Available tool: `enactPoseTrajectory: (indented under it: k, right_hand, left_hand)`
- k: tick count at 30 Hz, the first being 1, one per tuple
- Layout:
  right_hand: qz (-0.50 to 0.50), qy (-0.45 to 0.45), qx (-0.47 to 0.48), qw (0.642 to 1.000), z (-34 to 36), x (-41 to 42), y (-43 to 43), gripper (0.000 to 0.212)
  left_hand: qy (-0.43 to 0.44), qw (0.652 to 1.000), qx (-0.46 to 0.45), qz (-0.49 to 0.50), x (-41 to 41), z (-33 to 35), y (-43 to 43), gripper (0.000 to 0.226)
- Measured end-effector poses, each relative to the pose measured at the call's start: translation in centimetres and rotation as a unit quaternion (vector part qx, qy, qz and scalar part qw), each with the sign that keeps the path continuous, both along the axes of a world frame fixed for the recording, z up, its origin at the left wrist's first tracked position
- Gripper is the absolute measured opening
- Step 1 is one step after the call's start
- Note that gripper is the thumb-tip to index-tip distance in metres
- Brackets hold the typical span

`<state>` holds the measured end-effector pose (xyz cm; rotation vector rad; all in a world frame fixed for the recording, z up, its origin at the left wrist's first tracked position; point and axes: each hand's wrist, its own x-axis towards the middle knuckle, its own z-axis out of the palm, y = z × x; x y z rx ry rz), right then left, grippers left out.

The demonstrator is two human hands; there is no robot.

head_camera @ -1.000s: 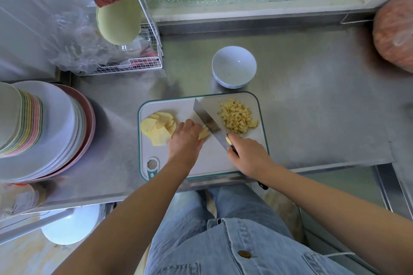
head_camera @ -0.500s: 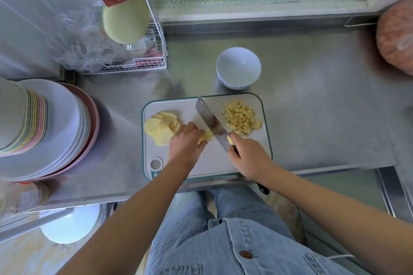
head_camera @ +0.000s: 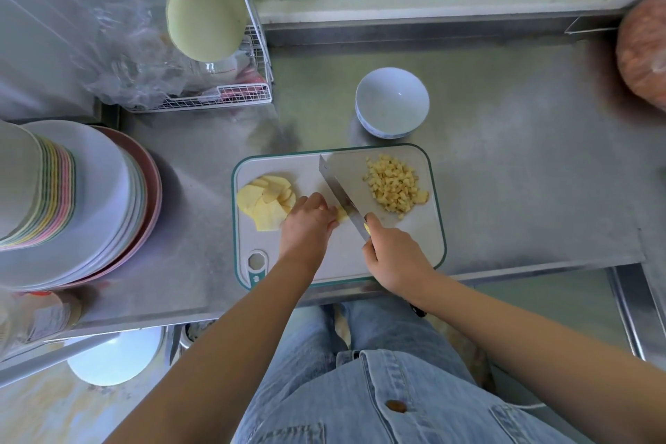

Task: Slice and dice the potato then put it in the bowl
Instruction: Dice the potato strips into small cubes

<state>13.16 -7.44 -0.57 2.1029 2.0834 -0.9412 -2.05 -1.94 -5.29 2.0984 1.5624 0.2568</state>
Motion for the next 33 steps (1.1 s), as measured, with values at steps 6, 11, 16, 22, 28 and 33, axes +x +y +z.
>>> enactPoseTrajectory:
  k: [6,11,16,22,28,33]
  right_hand:
    - [-0.044,0.048,0.024,0.998,-0.8,0.5,-0.1,0.022]
    - [-0.064,0.091,0.036,0.993,0.2,1.1,0.6,0.008]
    - [-0.029,0.090,0.013,0.995,1.1,1.0,0.5,0.007]
    - [-0.023,0.056,0.000,0.998,0.5,0.5,0.2,0.009]
    - [-0.031,0.049,0.006,0.998,-0.6,0.1,0.1,0.014]
    - [-0.059,0.053,0.012,0.997,-1.4,0.1,0.0,0.021]
  left_hand:
    - [-0.002,1.000,-0.006,-0.001,-0.1,0.4,-0.1,0.012]
    - [-0.005,1.000,0.009,0.005,-0.7,0.4,-0.5,0.036]
    - [0.016,1.000,0.008,0.011,-0.9,0.5,-0.6,0.023]
    - [-0.004,1.000,-0.014,0.022,-0.7,0.6,-0.5,0.016]
    - [-0.009,0.999,-0.044,0.030,-0.5,1.0,-0.2,0.018]
    - [0.001,0.998,-0.047,0.035,-0.4,1.1,-0.3,0.019]
